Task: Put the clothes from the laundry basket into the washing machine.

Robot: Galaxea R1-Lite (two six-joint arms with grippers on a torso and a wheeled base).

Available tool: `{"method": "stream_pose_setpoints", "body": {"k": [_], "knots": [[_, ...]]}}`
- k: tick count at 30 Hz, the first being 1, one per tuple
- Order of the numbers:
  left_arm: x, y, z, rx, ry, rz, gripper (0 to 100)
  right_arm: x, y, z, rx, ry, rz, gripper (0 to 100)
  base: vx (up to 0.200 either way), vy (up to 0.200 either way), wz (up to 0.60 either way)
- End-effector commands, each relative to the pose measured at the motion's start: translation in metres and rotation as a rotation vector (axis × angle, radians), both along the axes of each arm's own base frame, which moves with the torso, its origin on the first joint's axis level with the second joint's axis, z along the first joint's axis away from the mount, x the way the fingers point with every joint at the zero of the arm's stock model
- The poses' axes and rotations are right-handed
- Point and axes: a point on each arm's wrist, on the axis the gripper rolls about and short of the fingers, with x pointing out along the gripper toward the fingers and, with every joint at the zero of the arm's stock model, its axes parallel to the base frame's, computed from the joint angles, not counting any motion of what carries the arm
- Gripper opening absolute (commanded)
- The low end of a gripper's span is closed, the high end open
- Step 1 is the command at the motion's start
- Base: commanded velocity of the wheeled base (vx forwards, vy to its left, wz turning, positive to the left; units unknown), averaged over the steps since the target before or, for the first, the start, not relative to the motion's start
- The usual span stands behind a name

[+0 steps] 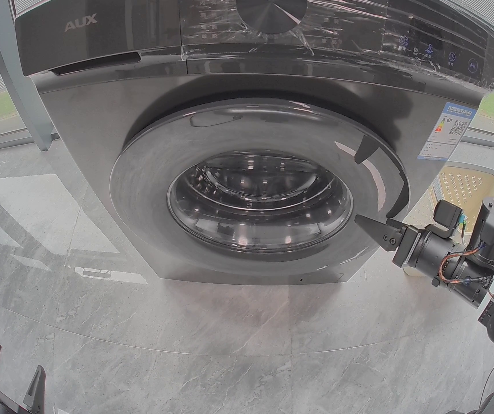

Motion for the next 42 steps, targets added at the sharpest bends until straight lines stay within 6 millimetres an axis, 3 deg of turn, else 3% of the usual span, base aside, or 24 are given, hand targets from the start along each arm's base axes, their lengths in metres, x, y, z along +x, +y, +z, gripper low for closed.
{"method": "stream_pose_setpoints", "body": {"k": [1,4,20,24,27,33,39,42], "knots": [[0.001,0.0,-0.005,0.0,0.008,0.0,100,-0.002,-0.001,0.003,0.005,-0.012,0.0,100,0.2,0.0,0.0],[0.001,0.0,-0.005,0.0,0.007,0.0,100,-0.001,-0.001,0.003,0.006,-0.013,-0.002,100,0.2,0.0,0.0],[0.001,0.0,-0.005,0.0,0.007,0.0,100,-0.006,-0.002,0.003,0.018,-0.045,0.0,100,0.0,0.0,0.0],[0.001,0.0,-0.005,-0.001,0.007,0.0,100,-0.031,-0.004,-0.012,-0.036,-0.003,0.058,100,0.0,0.0,0.0],[0.001,0.0,-0.005,-0.001,0.007,0.0,100,-0.063,-0.001,-0.019,-0.084,-0.006,0.167,100,0.0,0.0,0.0],[0.001,0.0,-0.005,-0.001,0.007,0.0,100,-0.106,-0.017,-0.029,-0.158,-0.036,0.245,100,0.0,0.0,0.0],[0.001,0.0,-0.005,-0.001,0.007,0.0,100,-0.141,-0.053,-0.01,-0.137,-0.171,0.154,100,0.0,0.0,0.0],[0.001,0.0,-0.005,-0.001,0.008,0.0,100,-0.153,-0.069,-0.012,-0.149,-0.163,0.063,100,0.0,0.0,0.0]]}}
